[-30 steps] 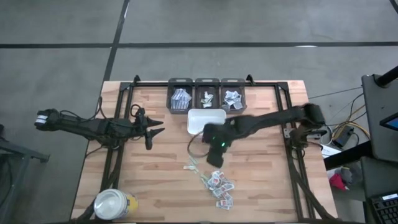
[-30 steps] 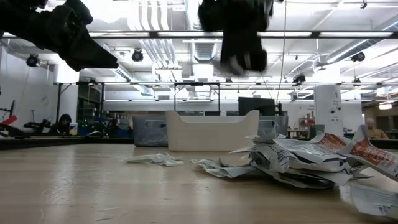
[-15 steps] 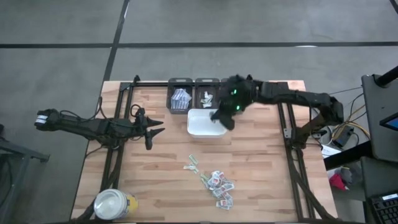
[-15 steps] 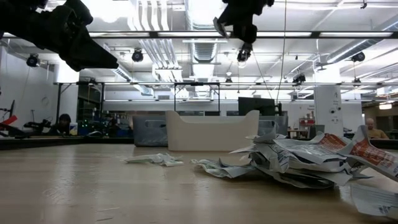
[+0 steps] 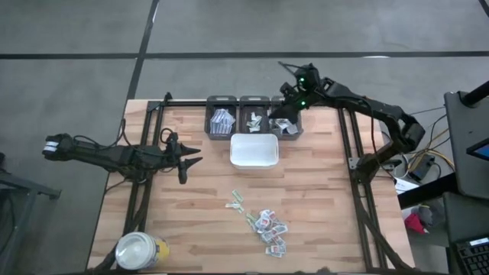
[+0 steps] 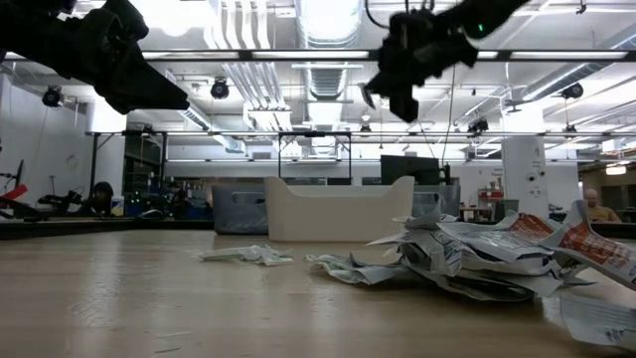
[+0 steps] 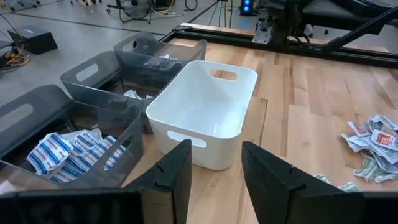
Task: Pick & Place First Aid Supplies
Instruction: Put the white alcohol pad into the right black bin
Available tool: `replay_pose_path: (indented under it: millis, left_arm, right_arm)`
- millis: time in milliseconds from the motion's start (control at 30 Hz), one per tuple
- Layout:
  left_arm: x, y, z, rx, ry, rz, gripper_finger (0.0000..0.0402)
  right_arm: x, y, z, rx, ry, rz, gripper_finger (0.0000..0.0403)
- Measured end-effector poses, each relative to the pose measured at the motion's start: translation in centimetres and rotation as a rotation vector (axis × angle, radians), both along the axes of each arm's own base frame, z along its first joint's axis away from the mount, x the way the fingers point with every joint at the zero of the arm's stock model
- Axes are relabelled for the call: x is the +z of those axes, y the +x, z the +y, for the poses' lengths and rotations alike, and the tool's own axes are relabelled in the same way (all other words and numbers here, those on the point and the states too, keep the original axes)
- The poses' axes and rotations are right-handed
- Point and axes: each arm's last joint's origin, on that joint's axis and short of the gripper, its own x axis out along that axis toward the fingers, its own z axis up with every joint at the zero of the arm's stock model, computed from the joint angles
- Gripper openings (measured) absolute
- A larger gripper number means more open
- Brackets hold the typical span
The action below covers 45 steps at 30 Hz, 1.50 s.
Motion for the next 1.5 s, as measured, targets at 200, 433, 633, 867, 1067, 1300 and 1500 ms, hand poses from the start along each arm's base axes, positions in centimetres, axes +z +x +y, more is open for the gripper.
replay_pose_path:
  millis: [200,433,633,867,1067,1300,1500]
  left_arm:
    - [0.0,0.0,0.0,0.000,0.000,0.000,0.0136]
    - [0.0,0.0,0.1,0.032,0.010,-0.002,0.0136]
    - [0.0,-0.1,0.3,0.092,0.029,-0.004,0.0136]
    - [0.0,-0.1,0.3,0.105,0.033,-0.005,0.0136]
    - [0.0,-0.1,0.3,0.105,0.032,-0.005,0.0136]
    - [0.0,-0.1,0.3,0.110,0.012,-0.013,0.0136]
    - [0.0,-0.1,0.3,0.105,0.028,-0.006,0.0136]
  right_arm:
    - [-4.0,-2.7,-2.8,-0.075,0.092,-0.112,0.0008]
    - [-7.4,-6.3,-4.7,-0.214,0.157,-0.099,0.0008]
    - [-8.8,-7.6,-5.1,-0.300,0.178,-0.056,0.0008]
    - [-11.0,-7.2,-5.8,-0.331,0.217,0.007,0.0008]
    - [-12.0,-6.3,-7.1,-0.363,0.222,0.045,0.0008]
    - [-11.2,-6.0,-7.9,-0.428,0.143,0.173,0.0008]
    - [-10.0,-5.3,-7.8,-0.417,0.058,0.315,0.0008]
